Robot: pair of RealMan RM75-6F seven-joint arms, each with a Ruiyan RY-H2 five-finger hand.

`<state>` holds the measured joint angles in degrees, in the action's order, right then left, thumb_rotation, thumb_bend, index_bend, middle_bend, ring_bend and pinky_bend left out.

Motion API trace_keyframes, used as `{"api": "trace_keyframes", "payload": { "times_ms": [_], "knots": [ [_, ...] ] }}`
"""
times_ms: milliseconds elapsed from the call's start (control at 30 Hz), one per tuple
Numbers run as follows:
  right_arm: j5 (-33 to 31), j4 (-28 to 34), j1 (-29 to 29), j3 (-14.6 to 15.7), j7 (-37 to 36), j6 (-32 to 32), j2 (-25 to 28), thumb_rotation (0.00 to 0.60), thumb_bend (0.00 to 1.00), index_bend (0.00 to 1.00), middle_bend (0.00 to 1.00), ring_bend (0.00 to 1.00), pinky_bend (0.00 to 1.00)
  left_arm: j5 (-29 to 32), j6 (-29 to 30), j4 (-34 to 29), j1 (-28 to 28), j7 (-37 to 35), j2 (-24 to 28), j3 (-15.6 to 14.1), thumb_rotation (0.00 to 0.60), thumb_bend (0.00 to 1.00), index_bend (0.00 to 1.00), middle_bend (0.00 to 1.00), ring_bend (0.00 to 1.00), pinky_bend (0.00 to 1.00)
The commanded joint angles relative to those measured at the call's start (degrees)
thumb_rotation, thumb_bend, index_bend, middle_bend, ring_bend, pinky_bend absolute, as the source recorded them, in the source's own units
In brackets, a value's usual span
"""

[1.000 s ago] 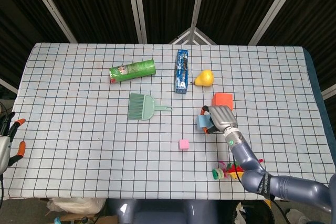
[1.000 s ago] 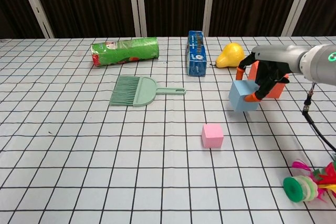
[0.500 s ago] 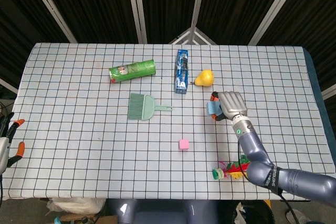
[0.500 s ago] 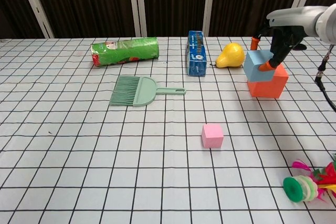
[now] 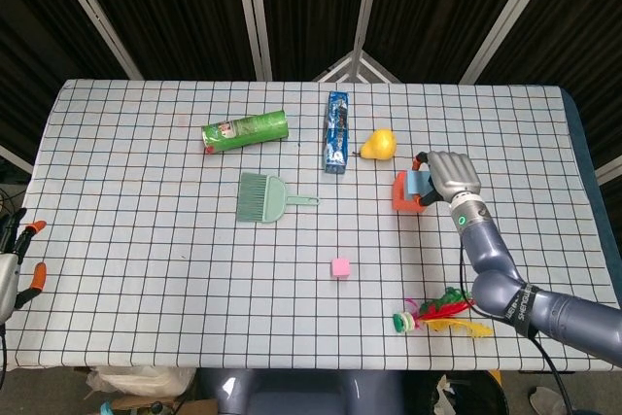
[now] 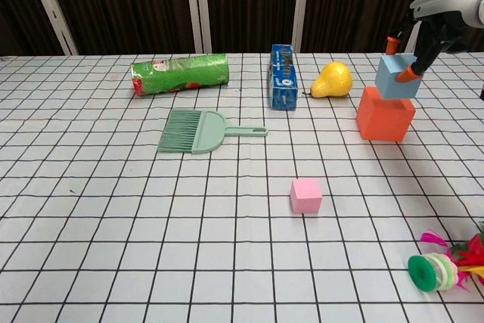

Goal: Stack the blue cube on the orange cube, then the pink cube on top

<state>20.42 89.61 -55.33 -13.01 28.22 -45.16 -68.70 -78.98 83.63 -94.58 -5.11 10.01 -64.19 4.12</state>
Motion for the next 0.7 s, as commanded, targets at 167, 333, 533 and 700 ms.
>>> {"api": "trace_keyframes", "payload": {
  "times_ms": [167,333,533,700],
  "knots": [
    [-0.34,-2.56,-0.70,0.58,-1.27,1.73,-0.68,0.600,0.38,0.49,1.00,1.00,0.85,0.35,-0.06,-0.03,-0.06,0.59,-0.19,0.11,0.600,0.54,0.17,0.01,0.00,0.00],
    [-0.30,-4.14,-1.24,0.97,-1.97,2.51,-1.41,0.600,0.38,0.49,1.00,1.00,0.85,0.80,-0.17,0.02,-0.19,1.10,-0.45,0.31,0.600,0.54,0.17,0.01,0.00,0.00],
    [-0.16,-4.83,-1.87,1.45,-2.40,2.59,-1.93,0.600,0.38,0.49,1.00,1.00,0.85,1.19,-0.37,-0.03,-0.31,1.45,-0.55,0.44,0.600,0.54,0.17,0.01,0.00,0.00],
    [-0.14,-5.24,-2.20,1.73,-2.88,2.59,-2.30,0.600,0.38,0.49,1.00,1.00,0.85,1.32,-0.32,-0.02,-0.27,1.26,-0.48,0.49,0.600,0.54,0.17,0.01,0.00,0.00]
  ]
}}
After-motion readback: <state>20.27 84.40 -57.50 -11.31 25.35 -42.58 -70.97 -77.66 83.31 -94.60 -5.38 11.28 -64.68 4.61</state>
